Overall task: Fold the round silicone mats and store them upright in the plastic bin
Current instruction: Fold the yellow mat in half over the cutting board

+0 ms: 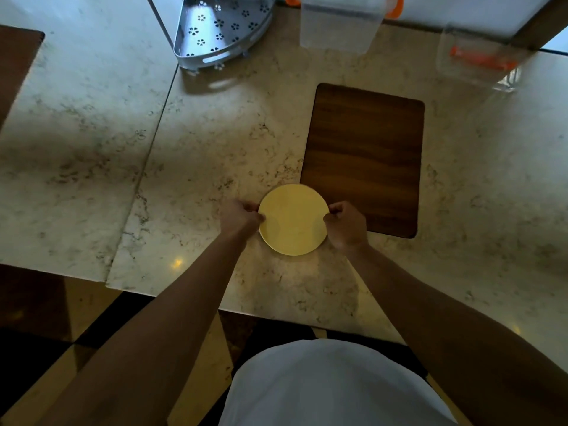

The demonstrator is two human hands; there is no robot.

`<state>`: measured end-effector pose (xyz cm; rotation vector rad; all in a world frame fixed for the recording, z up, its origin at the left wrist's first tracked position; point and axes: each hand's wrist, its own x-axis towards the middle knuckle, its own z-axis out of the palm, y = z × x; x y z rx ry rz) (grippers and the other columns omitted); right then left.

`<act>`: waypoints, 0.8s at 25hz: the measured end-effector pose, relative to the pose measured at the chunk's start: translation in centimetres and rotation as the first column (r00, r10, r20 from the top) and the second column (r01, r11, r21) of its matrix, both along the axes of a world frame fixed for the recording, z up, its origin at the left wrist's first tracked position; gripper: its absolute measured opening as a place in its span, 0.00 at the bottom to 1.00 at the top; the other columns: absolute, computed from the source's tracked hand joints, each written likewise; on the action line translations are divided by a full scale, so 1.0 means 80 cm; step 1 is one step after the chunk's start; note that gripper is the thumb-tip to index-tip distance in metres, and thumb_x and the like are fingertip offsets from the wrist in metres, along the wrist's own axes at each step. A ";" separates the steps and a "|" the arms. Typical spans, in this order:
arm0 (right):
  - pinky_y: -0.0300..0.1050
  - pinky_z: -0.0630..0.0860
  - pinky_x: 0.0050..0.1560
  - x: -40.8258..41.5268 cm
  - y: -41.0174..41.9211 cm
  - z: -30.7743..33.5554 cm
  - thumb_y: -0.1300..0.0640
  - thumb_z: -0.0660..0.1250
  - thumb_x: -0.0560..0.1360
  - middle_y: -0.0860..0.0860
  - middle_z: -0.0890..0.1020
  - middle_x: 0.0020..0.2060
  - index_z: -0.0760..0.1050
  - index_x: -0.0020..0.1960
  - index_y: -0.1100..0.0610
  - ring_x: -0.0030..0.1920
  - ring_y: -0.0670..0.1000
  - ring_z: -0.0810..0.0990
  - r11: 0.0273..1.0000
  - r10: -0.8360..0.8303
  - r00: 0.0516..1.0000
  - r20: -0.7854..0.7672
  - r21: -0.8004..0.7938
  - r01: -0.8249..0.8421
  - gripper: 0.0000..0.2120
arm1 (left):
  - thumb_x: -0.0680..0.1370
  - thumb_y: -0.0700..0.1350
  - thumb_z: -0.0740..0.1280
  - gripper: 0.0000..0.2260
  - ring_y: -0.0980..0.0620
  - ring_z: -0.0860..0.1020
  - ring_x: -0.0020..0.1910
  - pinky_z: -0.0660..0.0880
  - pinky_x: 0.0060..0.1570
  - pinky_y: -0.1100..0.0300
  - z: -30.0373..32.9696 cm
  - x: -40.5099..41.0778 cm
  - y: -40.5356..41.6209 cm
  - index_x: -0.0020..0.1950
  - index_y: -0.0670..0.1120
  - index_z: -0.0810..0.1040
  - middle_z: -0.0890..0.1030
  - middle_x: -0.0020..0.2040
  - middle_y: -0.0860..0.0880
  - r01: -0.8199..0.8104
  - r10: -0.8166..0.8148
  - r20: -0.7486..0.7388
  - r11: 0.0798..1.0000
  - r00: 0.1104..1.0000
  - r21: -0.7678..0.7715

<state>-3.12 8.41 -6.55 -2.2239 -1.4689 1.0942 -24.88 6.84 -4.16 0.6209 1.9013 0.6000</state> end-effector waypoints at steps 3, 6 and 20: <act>0.40 0.68 0.40 -0.001 0.000 -0.002 0.56 0.67 0.74 0.47 0.79 0.42 0.78 0.54 0.56 0.34 0.40 0.72 0.999 0.016 1.000 0.008 0.028 -0.016 0.09 | 0.68 0.35 0.72 0.12 0.43 0.83 0.48 0.80 0.52 0.43 0.001 0.001 0.000 0.51 0.42 0.84 0.85 0.47 0.42 0.030 -0.029 -0.062 1.000 0.998 0.008; 0.40 0.69 0.41 0.001 -0.002 -0.001 0.57 0.67 0.74 0.50 0.83 0.47 0.79 0.54 0.56 0.39 0.44 0.74 0.998 0.039 0.999 0.024 0.042 -0.040 0.09 | 0.69 0.36 0.70 0.12 0.45 0.83 0.46 0.81 0.49 0.44 0.005 0.005 0.000 0.50 0.43 0.84 0.85 0.45 0.44 0.066 -0.060 -0.131 0.997 0.990 0.038; 0.45 0.71 0.35 -0.017 0.012 0.028 0.54 0.64 0.75 0.52 0.77 0.33 0.73 0.30 0.54 0.36 0.55 0.77 0.998 0.046 0.990 0.136 -0.058 -0.038 0.15 | 0.66 0.38 0.66 0.03 0.43 0.79 0.34 0.77 0.34 0.52 0.011 0.016 -0.001 0.35 0.46 0.78 0.79 0.33 0.42 0.254 -0.222 -0.380 0.967 0.898 0.035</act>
